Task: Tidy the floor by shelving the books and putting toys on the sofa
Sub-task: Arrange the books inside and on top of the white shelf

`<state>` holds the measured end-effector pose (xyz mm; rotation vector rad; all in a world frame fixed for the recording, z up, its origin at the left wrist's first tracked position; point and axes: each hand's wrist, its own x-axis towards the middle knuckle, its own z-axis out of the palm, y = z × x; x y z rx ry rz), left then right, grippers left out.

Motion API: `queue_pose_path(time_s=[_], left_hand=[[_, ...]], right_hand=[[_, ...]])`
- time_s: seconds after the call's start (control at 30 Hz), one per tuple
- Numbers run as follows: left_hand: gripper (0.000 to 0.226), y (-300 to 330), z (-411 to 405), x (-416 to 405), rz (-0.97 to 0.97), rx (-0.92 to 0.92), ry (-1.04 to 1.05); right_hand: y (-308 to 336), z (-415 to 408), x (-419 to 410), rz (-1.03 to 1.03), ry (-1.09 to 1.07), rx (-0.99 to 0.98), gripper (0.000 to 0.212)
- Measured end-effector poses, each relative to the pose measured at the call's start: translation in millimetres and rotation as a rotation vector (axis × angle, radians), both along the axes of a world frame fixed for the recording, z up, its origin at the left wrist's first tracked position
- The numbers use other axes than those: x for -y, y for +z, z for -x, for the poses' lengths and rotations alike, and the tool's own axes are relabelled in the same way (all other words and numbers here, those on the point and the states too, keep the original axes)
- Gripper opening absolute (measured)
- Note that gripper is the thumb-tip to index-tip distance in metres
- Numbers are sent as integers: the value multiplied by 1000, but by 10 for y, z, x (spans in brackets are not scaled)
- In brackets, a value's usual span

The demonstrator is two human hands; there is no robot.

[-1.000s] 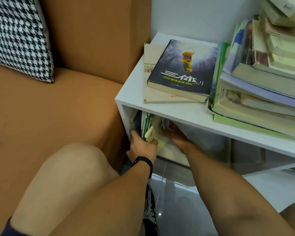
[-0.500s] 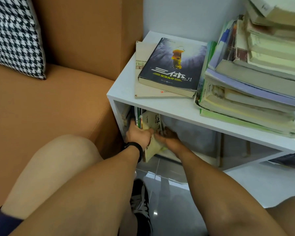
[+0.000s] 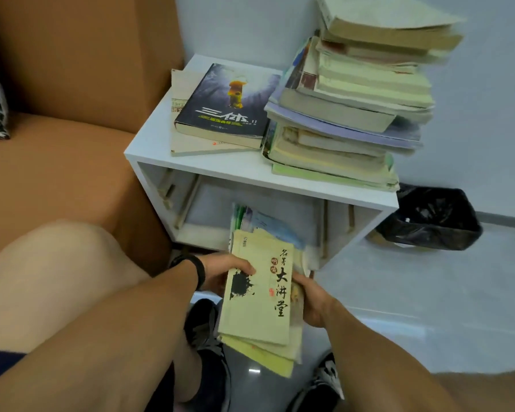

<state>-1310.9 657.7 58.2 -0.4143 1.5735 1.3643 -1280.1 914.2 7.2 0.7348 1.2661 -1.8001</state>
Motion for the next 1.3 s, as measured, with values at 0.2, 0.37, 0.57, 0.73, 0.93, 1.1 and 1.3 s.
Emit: queue_pose_path(time_s=[0.2, 0.37, 0.57, 0.73, 0.93, 1.1, 1.3], left_hand=[[78, -557, -448, -180, 94, -89, 206], [48, -499, -673, -492, -105, -49, 98], [49, -494, -825, -872, 36, -274, 47], [41, -418, -937, -927, 19, -370, 205], [54, -535, -1099, -675, 28, -472, -88], [68, -737, -1054, -544, 88, -567, -306], [94, -874, -884, -467, 240, -719, -773]], right_hand=[[263, -280, -124, -117, 24, -137, 56], [371, -453, -335, -513, 114, -335, 85], [360, -1085, -483, -786, -120, -480, 61], [352, -1318, -501, -738, -299, -599, 61], [-194, -1844, -492, -718, -65, -425, 61], [-499, -1923, -414, -624, 7, -325, 72], [-441, -1683, -656, -631, -4, -440, 45]])
